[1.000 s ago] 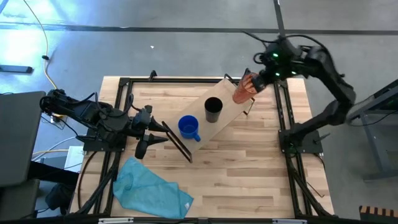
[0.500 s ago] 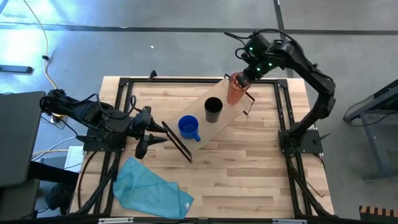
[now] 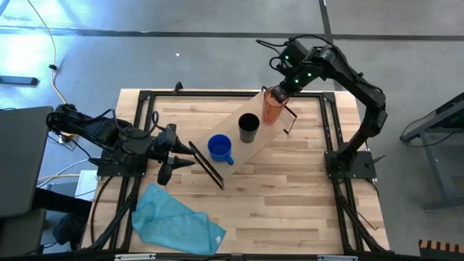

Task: Stack small to large cups/mugs on shelf
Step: Put the brown cup on the shelf

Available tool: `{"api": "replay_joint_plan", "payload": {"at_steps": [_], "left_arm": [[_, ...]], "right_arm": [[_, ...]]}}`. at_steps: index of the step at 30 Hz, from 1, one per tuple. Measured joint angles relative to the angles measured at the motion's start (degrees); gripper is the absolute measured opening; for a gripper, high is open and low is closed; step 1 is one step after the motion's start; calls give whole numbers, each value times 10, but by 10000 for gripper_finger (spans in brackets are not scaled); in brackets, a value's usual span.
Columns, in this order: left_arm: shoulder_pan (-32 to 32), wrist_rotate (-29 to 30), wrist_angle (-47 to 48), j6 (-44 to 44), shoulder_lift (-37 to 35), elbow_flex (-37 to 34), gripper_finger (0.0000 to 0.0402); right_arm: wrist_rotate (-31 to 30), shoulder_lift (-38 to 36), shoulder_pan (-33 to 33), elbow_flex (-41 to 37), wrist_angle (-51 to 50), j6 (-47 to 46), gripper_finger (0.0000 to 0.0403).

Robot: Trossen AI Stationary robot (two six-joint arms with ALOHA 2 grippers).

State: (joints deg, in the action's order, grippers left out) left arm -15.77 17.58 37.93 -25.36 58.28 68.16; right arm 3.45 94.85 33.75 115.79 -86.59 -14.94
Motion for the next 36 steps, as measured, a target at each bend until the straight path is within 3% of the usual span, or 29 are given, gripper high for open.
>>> {"api": "replay_joint_plan", "payload": {"at_steps": [36], "left_arm": [[0, 12, -3, 0, 0, 0, 156]], "right_arm": [[22, 29, 4, 1, -6, 9, 0]]}}
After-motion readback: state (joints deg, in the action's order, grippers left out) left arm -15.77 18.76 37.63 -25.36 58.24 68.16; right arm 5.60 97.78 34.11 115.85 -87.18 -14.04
